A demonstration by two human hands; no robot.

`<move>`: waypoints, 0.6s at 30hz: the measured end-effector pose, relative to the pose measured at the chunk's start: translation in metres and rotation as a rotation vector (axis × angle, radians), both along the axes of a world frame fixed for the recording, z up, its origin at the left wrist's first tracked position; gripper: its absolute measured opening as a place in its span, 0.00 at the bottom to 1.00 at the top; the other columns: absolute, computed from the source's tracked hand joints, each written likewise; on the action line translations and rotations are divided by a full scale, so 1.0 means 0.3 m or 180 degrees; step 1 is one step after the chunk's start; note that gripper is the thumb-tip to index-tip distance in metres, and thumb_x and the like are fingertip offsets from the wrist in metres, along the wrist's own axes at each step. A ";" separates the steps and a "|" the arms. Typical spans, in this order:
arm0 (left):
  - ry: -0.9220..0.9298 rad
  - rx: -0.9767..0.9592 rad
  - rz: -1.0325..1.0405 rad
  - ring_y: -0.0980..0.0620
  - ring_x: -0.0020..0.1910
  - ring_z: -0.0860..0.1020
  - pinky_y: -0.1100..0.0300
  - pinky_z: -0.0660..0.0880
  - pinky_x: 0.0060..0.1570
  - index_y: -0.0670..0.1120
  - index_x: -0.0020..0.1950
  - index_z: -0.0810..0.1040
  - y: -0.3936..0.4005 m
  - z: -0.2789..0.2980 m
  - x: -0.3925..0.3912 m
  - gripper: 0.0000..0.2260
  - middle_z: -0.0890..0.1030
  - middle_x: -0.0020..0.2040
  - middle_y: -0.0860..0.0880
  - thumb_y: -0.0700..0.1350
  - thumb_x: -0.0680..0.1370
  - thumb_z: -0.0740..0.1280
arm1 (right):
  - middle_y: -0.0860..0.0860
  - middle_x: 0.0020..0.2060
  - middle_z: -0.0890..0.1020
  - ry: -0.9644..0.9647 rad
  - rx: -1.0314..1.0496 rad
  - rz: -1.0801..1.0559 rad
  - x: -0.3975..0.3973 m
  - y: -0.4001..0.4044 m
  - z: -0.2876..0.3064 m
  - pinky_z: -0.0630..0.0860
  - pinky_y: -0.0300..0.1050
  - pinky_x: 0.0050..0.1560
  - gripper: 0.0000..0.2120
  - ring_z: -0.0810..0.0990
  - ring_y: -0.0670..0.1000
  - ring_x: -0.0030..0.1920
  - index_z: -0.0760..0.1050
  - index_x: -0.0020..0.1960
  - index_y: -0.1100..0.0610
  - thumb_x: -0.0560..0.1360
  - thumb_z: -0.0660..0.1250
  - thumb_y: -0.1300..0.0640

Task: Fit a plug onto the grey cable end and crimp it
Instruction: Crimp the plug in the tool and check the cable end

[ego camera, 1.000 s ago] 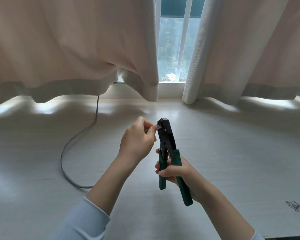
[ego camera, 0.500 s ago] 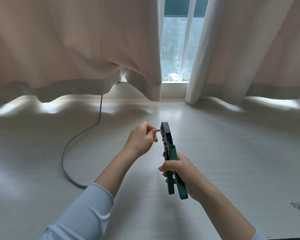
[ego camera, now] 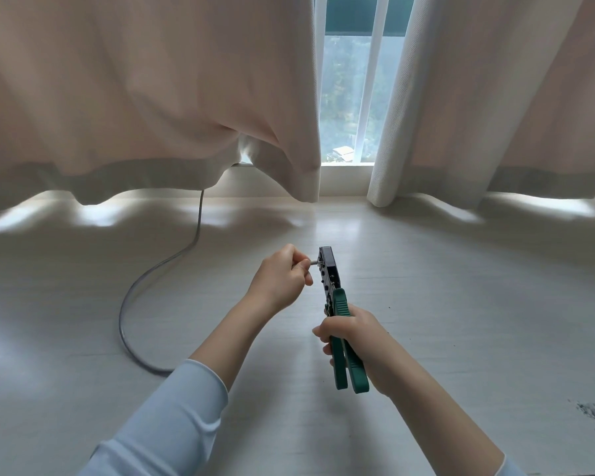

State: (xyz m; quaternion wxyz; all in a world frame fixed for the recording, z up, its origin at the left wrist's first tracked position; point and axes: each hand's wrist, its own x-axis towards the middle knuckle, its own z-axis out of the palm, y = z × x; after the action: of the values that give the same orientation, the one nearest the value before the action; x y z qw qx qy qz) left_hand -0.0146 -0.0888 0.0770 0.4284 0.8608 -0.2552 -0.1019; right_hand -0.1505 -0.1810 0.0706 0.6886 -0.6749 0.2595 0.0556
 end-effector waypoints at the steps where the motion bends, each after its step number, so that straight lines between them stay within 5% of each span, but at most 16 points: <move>1: -0.0008 -0.0003 -0.0002 0.61 0.32 0.71 0.61 0.64 0.33 0.52 0.40 0.70 -0.001 -0.001 0.001 0.09 0.81 0.33 0.57 0.43 0.80 0.60 | 0.53 0.37 0.77 -0.0006 -0.0002 -0.0008 0.000 0.000 0.001 0.73 0.49 0.42 0.14 0.75 0.53 0.36 0.72 0.40 0.55 0.58 0.71 0.53; 18: 0.0043 -0.0067 -0.0003 0.60 0.32 0.71 0.58 0.65 0.35 0.50 0.42 0.72 -0.004 -0.016 -0.003 0.07 0.81 0.34 0.56 0.43 0.80 0.60 | 0.55 0.33 0.77 -0.0077 -0.0246 -0.0144 -0.011 0.013 -0.005 0.75 0.48 0.37 0.11 0.75 0.53 0.32 0.73 0.41 0.57 0.60 0.68 0.54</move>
State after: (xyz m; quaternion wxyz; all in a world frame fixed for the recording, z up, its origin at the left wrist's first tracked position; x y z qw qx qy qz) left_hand -0.0153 -0.0901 0.0721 0.4392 0.8554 -0.2538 -0.1053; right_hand -0.1539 -0.1772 0.0690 0.6662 -0.6955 0.2683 0.0218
